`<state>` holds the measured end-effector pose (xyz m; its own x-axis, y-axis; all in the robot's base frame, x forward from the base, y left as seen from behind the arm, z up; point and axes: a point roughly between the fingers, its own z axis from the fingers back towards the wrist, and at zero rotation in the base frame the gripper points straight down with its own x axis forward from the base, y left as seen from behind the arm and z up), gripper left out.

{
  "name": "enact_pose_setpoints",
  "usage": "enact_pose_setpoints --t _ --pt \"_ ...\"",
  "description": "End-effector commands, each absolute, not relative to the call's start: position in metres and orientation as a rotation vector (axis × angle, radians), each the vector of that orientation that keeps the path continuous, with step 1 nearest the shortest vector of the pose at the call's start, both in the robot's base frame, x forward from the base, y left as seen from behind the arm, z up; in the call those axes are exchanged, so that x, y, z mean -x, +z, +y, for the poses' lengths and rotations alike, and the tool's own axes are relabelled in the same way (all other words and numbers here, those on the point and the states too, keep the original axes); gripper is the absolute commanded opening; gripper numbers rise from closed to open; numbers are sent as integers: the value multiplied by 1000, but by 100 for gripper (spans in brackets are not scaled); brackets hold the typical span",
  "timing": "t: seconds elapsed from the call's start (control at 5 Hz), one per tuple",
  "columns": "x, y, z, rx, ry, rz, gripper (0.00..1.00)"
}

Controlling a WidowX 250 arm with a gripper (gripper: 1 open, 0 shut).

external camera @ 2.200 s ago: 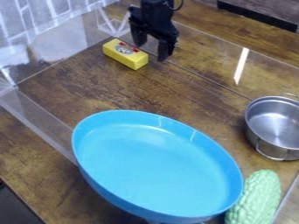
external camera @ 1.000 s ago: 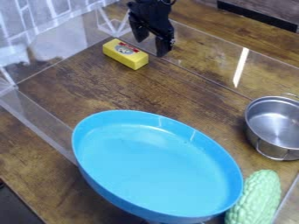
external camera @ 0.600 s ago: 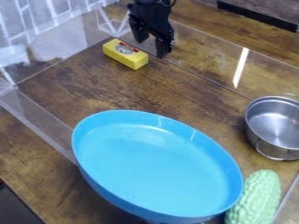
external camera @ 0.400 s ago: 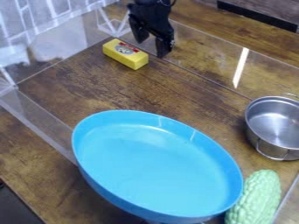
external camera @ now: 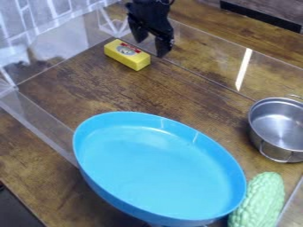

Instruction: Remove the yellow brick from inside the blue tray and put it on the table

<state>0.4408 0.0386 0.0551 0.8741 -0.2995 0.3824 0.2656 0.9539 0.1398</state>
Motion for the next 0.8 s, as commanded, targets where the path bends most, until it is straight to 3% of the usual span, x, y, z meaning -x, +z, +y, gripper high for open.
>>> enact_pose_setpoints --t 0.0,0.6 --pt "-447 97 47 -109 -278 -518 100" --pt "-447 93 46 -101 -271 -524 100"
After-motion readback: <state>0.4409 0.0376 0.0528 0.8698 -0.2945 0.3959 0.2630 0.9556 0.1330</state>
